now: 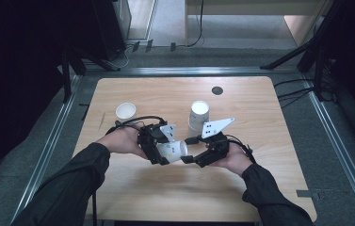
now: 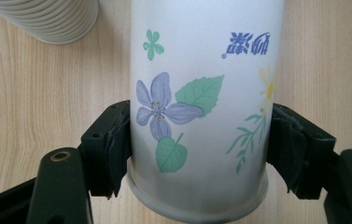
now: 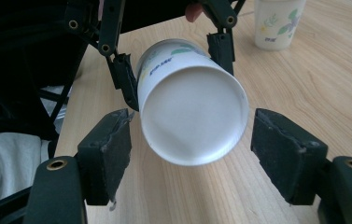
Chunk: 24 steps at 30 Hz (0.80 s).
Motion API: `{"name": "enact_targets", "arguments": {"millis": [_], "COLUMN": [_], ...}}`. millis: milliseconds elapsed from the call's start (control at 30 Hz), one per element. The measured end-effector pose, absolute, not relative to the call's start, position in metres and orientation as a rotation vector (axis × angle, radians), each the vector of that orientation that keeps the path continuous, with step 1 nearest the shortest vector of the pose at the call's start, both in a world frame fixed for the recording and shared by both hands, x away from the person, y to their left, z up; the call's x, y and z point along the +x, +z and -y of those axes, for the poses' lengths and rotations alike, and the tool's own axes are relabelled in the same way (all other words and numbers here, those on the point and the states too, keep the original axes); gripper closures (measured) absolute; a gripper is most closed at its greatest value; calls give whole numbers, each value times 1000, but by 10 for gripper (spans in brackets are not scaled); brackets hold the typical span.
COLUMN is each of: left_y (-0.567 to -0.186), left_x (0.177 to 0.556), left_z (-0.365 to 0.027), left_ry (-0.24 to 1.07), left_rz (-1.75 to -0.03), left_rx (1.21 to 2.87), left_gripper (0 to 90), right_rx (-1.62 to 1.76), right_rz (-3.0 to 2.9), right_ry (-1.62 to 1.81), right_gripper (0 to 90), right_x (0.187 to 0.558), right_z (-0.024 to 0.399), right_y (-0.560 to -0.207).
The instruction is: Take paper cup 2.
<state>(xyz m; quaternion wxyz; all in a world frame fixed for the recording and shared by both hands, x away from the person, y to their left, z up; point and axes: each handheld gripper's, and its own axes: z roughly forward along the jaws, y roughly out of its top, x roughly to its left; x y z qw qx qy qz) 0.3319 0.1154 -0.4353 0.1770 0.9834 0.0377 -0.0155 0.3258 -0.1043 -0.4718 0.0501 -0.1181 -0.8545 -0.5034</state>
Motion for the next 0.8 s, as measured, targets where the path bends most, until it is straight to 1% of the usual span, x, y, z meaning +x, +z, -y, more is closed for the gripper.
{"name": "enact_targets", "arguments": {"millis": [333, 700, 800], "left_y": [-435, -435, -435], "left_x": [331, 330, 330], "left_z": [-109, -106, -105], "left_ry": [-30, -21, -21], "left_rz": [-60, -44, -39], "left_rx": [2799, 2795, 2797], "left_gripper": [283, 282, 282], "right_rx": [-357, -360, -365], "right_rz": [2607, 2598, 2594], "right_ry": [-1521, -1501, -1496], "right_gripper": [287, 304, 325], "right_x": [326, 326, 326], "right_z": [95, 89, 89], "right_y": [-475, -476, -476]}}
